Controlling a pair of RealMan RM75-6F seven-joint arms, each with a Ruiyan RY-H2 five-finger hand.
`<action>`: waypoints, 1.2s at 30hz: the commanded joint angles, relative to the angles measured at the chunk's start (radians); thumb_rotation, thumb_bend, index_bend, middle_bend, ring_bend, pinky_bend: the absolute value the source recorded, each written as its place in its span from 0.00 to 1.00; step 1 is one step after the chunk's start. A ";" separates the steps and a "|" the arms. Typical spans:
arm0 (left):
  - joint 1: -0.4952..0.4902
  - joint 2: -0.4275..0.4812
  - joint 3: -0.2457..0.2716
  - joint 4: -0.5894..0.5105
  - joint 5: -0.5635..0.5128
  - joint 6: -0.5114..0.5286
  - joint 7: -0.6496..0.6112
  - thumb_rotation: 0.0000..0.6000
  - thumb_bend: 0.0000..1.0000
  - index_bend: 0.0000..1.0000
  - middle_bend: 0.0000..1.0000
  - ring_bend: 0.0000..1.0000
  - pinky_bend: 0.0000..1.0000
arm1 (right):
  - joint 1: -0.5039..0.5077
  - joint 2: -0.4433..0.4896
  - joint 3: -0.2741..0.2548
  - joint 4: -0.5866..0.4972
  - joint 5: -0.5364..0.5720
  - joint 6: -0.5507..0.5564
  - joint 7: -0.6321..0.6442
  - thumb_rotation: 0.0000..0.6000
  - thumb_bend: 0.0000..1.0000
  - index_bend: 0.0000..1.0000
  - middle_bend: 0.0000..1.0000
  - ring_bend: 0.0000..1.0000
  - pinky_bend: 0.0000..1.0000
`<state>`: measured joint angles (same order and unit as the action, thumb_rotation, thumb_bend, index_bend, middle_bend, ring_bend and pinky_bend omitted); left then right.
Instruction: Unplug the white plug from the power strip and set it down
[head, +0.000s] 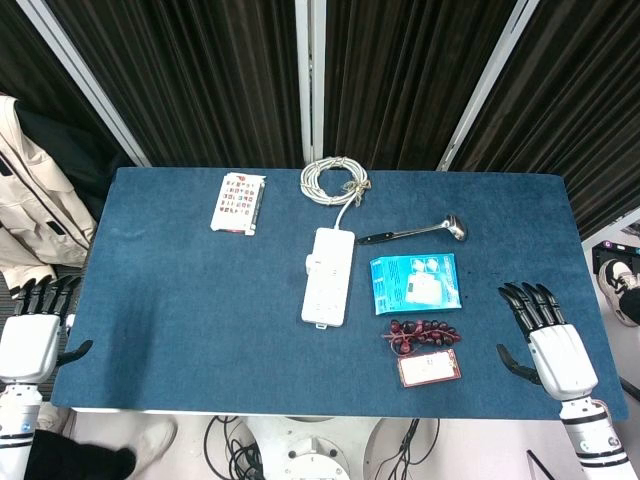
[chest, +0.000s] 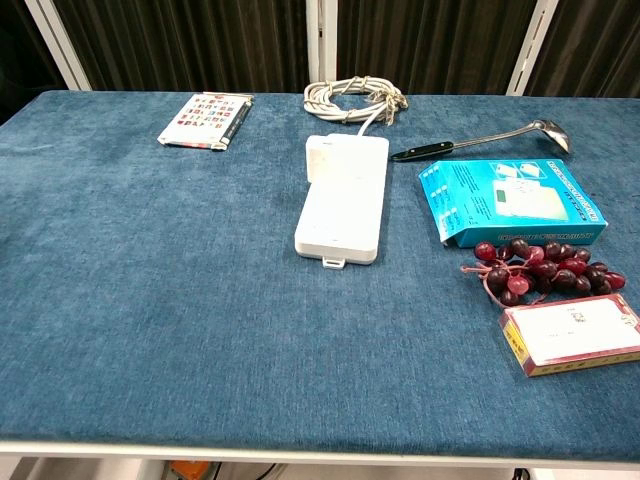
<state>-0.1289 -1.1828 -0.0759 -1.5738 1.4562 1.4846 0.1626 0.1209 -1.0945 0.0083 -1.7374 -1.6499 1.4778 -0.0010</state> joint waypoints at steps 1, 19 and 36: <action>-0.001 0.007 0.002 0.002 0.011 0.002 -0.018 1.00 0.11 0.10 0.09 0.00 0.00 | -0.005 -0.002 -0.003 0.002 -0.001 0.004 0.003 1.00 0.27 0.00 0.07 0.00 0.00; -0.231 0.032 -0.082 -0.070 0.108 -0.198 -0.071 1.00 0.11 0.15 0.10 0.00 0.12 | 0.289 -0.075 0.027 -0.012 -0.086 -0.381 0.046 1.00 0.27 0.00 0.07 0.00 0.00; -0.808 -0.256 -0.217 0.224 0.002 -0.776 -0.145 1.00 0.17 0.23 0.18 0.08 0.27 | 0.580 -0.345 0.116 0.130 0.146 -0.745 0.067 1.00 0.33 0.00 0.06 0.00 0.00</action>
<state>-0.8739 -1.3743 -0.2792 -1.4164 1.4884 0.7671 0.0247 0.6900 -1.4220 0.1202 -1.6245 -1.5145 0.7447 0.0661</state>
